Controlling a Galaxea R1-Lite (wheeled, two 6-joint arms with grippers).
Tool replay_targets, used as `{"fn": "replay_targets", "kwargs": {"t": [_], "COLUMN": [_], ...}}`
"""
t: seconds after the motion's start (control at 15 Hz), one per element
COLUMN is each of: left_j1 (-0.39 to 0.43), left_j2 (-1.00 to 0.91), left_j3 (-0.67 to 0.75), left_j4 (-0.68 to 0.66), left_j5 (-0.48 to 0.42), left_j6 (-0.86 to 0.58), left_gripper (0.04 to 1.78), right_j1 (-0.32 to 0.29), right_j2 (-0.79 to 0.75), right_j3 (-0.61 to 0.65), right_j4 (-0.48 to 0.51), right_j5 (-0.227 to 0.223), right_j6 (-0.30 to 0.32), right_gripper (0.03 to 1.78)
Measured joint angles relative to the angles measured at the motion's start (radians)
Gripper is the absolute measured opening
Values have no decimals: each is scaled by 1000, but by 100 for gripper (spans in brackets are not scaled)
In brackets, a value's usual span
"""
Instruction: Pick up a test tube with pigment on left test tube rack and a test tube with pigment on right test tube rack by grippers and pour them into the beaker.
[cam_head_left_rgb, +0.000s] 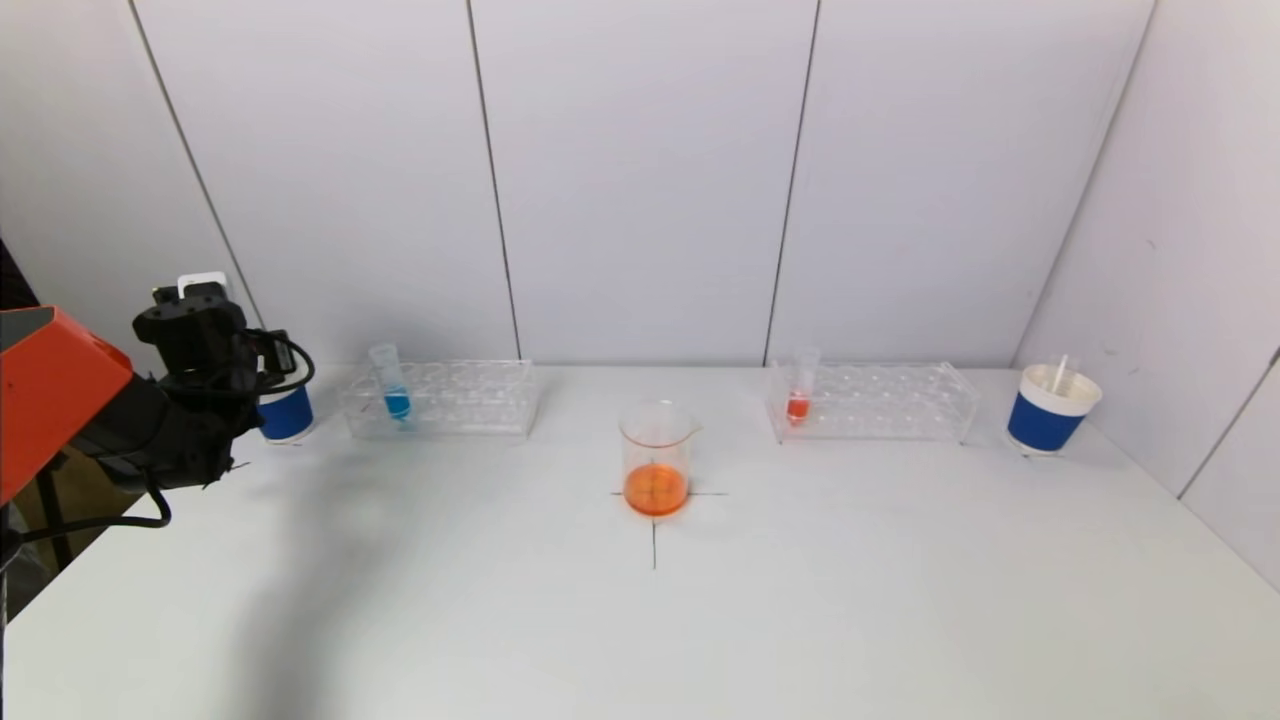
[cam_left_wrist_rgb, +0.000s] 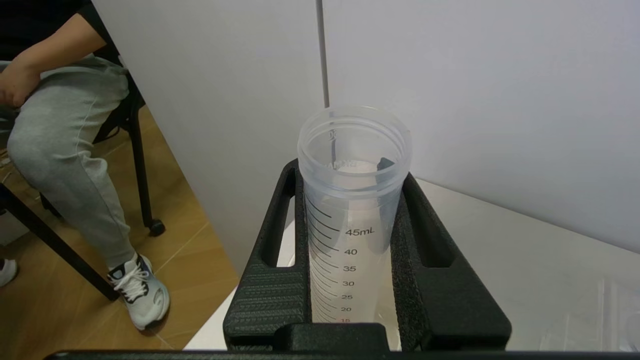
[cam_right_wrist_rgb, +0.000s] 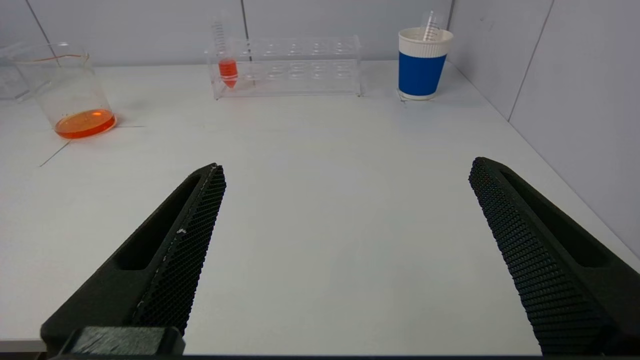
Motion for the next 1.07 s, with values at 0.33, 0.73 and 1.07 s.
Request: {"fn": "replay_targets", "kwargs": {"t": [0.33,0.73,1.07], "left_j1": [0,0,0], "left_j2": [-1,-1,-2], "left_j3": [0,3,4], "left_j4": [-1,-1,-1], "left_j5": [0,-1,-1], "left_j6": [2,0,0], "left_gripper": [69,155,177], "right_j1": [0,0,0], "right_j2": [0,0,0], "right_j3": [0,0,0], "right_j4": [0,0,0], "right_j5": [0,0,0], "right_j6": [0,0,0], "right_gripper": [177,177,177]}}
